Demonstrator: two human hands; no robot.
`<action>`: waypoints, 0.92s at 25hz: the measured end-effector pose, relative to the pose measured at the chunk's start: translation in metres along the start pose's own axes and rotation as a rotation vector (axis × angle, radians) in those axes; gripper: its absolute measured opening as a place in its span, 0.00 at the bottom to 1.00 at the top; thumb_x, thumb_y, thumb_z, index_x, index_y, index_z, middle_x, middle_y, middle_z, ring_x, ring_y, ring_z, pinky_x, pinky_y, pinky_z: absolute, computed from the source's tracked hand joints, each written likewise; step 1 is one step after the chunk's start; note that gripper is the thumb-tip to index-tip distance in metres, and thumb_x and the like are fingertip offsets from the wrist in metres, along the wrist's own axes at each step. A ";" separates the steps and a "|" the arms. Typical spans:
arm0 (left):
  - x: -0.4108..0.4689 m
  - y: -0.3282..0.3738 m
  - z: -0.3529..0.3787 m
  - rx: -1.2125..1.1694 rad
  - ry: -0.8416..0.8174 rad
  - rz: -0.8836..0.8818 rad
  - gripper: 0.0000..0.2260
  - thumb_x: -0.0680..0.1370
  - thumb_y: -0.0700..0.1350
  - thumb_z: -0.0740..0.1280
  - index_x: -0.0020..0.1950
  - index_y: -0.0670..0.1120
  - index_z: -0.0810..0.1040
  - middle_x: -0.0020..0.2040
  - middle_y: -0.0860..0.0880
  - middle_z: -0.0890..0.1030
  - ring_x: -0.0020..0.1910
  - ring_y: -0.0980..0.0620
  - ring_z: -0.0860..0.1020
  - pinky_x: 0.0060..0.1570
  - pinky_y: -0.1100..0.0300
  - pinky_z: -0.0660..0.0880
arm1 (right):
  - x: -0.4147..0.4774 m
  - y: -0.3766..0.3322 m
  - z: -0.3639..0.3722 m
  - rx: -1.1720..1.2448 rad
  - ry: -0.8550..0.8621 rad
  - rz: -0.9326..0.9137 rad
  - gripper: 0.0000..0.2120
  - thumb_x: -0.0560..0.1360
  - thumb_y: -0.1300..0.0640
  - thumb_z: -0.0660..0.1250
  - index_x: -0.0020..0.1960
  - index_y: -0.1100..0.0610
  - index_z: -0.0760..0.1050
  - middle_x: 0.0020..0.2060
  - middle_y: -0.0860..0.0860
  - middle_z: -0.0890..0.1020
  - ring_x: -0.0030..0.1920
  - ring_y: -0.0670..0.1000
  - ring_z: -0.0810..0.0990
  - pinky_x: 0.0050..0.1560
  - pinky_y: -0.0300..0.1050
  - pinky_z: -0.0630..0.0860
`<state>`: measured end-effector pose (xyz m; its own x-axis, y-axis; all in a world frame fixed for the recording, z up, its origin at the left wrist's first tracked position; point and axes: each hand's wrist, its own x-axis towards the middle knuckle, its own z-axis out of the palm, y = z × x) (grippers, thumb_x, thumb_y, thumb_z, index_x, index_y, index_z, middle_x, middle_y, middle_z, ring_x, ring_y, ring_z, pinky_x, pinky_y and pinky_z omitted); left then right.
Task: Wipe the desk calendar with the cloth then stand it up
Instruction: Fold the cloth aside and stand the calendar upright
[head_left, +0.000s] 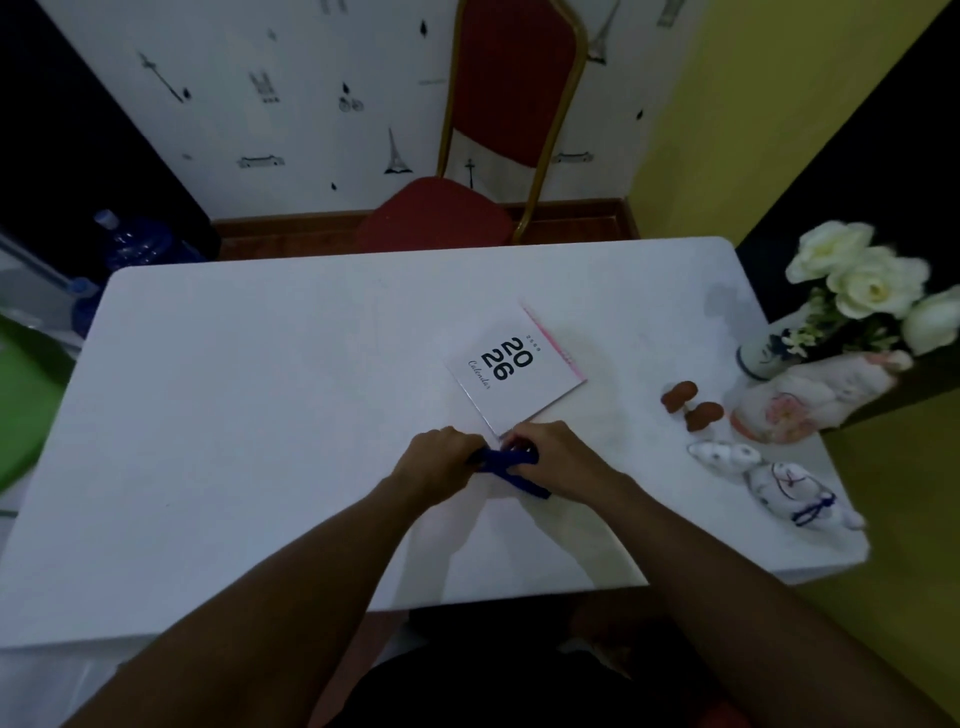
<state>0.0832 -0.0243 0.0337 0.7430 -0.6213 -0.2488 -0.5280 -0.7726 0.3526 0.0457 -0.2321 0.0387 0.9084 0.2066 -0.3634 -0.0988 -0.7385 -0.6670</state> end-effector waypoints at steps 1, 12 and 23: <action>-0.003 0.001 0.000 0.023 0.016 -0.003 0.10 0.80 0.46 0.65 0.60 0.51 0.81 0.50 0.49 0.85 0.47 0.47 0.82 0.43 0.57 0.76 | -0.004 0.003 -0.003 -0.086 -0.016 -0.008 0.13 0.74 0.60 0.74 0.58 0.55 0.84 0.50 0.53 0.87 0.46 0.53 0.85 0.48 0.50 0.84; -0.063 0.009 0.056 0.095 -0.313 -0.110 0.33 0.82 0.64 0.42 0.81 0.48 0.39 0.82 0.50 0.41 0.80 0.50 0.43 0.78 0.48 0.46 | -0.075 0.059 0.054 -0.644 0.086 -0.200 0.29 0.81 0.42 0.60 0.77 0.57 0.70 0.79 0.56 0.67 0.78 0.57 0.67 0.76 0.54 0.65; -0.041 -0.002 0.040 0.019 -0.179 -0.112 0.29 0.83 0.60 0.42 0.81 0.48 0.45 0.82 0.49 0.48 0.80 0.52 0.47 0.79 0.52 0.47 | -0.062 0.050 0.055 -0.432 0.375 -0.200 0.17 0.79 0.59 0.67 0.66 0.64 0.80 0.67 0.60 0.80 0.62 0.57 0.82 0.65 0.53 0.78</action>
<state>0.0380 -0.0025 0.0072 0.7131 -0.5437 -0.4426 -0.4556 -0.8392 0.2970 -0.0380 -0.2467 -0.0079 0.9813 0.1860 0.0486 0.1912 -0.9186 -0.3458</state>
